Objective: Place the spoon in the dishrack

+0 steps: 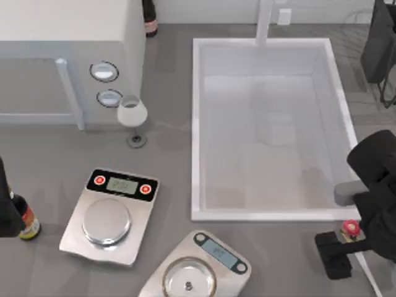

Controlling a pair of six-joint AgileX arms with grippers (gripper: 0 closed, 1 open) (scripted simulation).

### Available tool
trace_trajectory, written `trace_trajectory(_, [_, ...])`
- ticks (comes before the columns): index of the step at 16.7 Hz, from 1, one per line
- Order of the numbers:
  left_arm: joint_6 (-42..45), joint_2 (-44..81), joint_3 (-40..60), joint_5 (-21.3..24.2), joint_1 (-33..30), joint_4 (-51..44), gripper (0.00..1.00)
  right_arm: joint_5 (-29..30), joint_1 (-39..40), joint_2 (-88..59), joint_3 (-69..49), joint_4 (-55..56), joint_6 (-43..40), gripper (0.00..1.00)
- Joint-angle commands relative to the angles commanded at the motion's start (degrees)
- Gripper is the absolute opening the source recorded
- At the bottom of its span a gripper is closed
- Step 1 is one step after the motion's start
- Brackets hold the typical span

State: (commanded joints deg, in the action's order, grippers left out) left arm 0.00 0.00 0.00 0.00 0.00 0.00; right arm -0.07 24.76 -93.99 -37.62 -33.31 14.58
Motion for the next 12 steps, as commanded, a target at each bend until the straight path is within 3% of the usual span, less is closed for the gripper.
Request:
trace_trajectory(8, [0.00, 0.00, 0.00, 0.00, 0.00, 0.00, 1.00, 0.00, 0.00, 0.00, 0.00, 0.00, 0.00, 0.00])
trace_trajectory(12, [0.00, 0.00, 0.00, 0.00, 0.00, 0.00, 1.00, 0.67, 0.13, 4.28, -4.11, -6.36, 0.16, 0.00])
